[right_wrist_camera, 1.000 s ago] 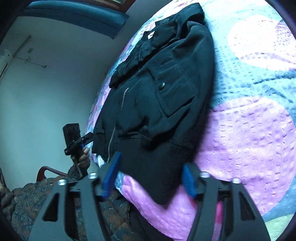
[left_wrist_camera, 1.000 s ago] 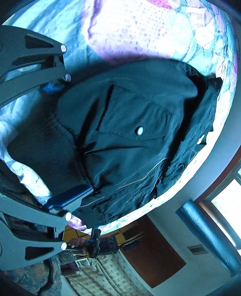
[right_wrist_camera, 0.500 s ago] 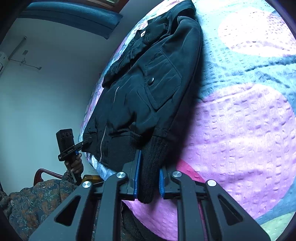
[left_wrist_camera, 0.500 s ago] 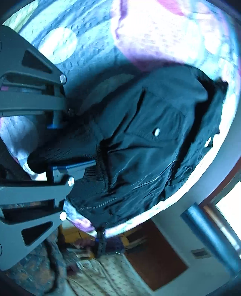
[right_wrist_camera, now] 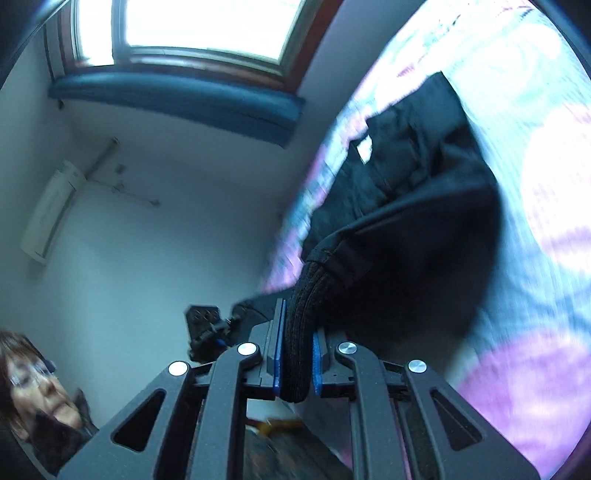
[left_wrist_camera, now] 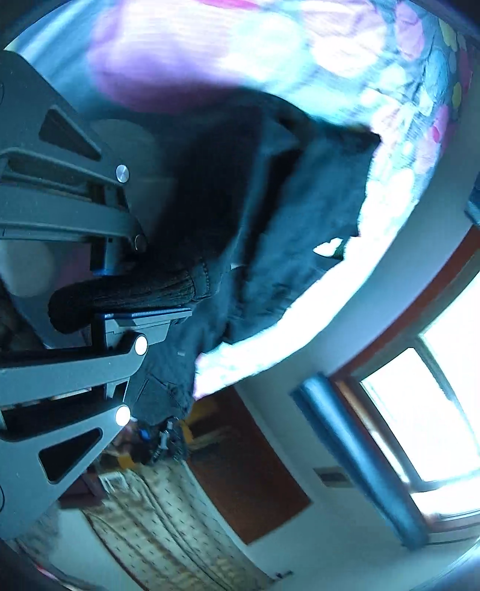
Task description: Fold small clothes
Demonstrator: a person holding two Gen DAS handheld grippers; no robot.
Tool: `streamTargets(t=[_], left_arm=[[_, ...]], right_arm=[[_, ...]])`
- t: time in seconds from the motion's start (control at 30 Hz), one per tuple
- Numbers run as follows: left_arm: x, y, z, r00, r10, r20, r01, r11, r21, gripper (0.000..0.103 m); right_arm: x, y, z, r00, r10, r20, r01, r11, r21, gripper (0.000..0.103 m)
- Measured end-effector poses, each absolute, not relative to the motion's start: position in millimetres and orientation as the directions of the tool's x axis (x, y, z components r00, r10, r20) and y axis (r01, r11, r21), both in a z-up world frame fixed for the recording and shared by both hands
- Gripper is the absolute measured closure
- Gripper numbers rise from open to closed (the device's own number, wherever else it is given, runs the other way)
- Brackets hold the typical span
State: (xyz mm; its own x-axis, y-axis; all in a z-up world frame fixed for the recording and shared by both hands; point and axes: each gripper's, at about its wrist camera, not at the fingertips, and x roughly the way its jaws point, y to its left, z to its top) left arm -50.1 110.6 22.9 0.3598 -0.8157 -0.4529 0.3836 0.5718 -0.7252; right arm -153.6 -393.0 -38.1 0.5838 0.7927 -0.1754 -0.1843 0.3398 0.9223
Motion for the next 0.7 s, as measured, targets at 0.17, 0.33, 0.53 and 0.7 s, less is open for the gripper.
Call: streamTargets(t=[0.17,0.33,0.53,0.7], left_arm=[[33.5,101.3,23.9,0.376,-0.826,-0.419,0.343,0.545,-0.765,0.091],[111.6,77.0,-0.7,0.384,-0.788,-0.481,0.300,0.599,-0.743,0.090],[179.0,59.8,-56.0,0.351,-0.717,-0.603,0.221,0.689,-0.690,0.088],[191.4,64.1,-70.3,0.328,-0.763,-0.557,0.224,0.635,-0.739,0.086]], right_arm=[[-68.8,-410.3,-36.8,0.626,0.772,-0.112,-0.152,0.262,0.953,0.091],[21.6,-421.0,-72.0,0.638,0.754,-0.155,-0.031,0.226,0.974,0.091],[80.5,-432.1,-127.7,0.649,0.731,-0.210,0.117,0.176,0.977,0.091],[84.3,-432.3,-135.5,0.664,0.727,-0.177,0.094,0.154,0.984,0.092]])
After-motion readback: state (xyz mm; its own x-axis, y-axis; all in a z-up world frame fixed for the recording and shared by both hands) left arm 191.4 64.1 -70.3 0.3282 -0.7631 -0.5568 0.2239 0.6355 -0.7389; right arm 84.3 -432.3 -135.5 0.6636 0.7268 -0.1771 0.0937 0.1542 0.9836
